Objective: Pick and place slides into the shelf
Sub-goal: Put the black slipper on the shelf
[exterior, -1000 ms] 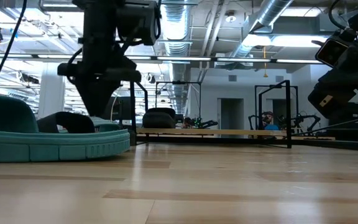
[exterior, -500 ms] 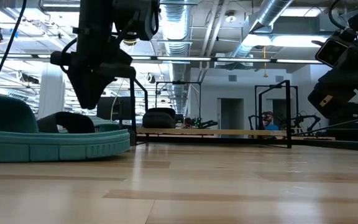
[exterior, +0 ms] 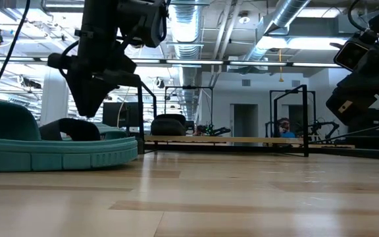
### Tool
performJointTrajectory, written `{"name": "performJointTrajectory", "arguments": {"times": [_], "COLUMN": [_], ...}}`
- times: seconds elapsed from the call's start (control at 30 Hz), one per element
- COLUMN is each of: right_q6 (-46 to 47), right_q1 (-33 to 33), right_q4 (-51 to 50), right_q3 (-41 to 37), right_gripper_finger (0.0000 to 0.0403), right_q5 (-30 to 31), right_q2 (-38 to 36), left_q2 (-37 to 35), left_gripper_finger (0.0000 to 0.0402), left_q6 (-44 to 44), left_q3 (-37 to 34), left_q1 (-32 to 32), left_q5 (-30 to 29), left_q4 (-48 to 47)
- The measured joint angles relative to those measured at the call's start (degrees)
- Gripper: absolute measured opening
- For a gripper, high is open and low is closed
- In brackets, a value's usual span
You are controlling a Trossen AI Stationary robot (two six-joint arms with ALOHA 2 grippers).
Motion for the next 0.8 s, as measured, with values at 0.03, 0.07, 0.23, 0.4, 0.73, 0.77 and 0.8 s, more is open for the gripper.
{"name": "performJointTrajectory", "arguments": {"times": [0.03, 0.07, 0.23, 0.4, 0.73, 0.77, 0.8], "right_q6": [-0.01, 0.01, -0.01, 0.01, 0.0, 0.0, 0.01], "right_q1": [-0.01, 0.0, 0.0, -0.01, 0.01, 0.0, -0.01], "right_q4": [0.0, 0.0, 0.0, 0.02, 0.0, 0.01, 0.0], "right_q3": [0.0, 0.0, -0.02, 0.0, 0.0, -0.01, 0.0], "right_gripper_finger": [0.0059, 0.0059, 0.0059, 0.0059, 0.0059, 0.0059, 0.0059], "right_q5": [0.0, 0.0, 0.0, 0.0, 0.0, 0.0, 0.0], "right_q2": [-0.01, 0.01, 0.0, 0.0, 0.01, 0.01, 0.01], "left_q2": [0.0, 0.0, 0.0, 1.0, 3.69, 3.69, 3.69], "left_gripper_finger": [0.0077, 0.0077, 0.0077, 0.0077, 0.0077, 0.0077, 0.0077], "left_q6": [-0.43, -0.7, -0.89, -1.0, -0.84, -0.84, -0.84], "left_q3": [0.0, 0.0, 0.0, -0.06, -0.29, -0.31, -0.31], "left_q1": [-0.04, -0.05, -0.07, -0.07, -0.02, -0.02, -0.02], "left_q5": [0.0, 0.0, 0.0, 0.45, 1.98, 1.98, 1.97], "left_q4": [-0.08, -0.17, -0.12, -0.17, -2.89, -2.97, -3.0]}}
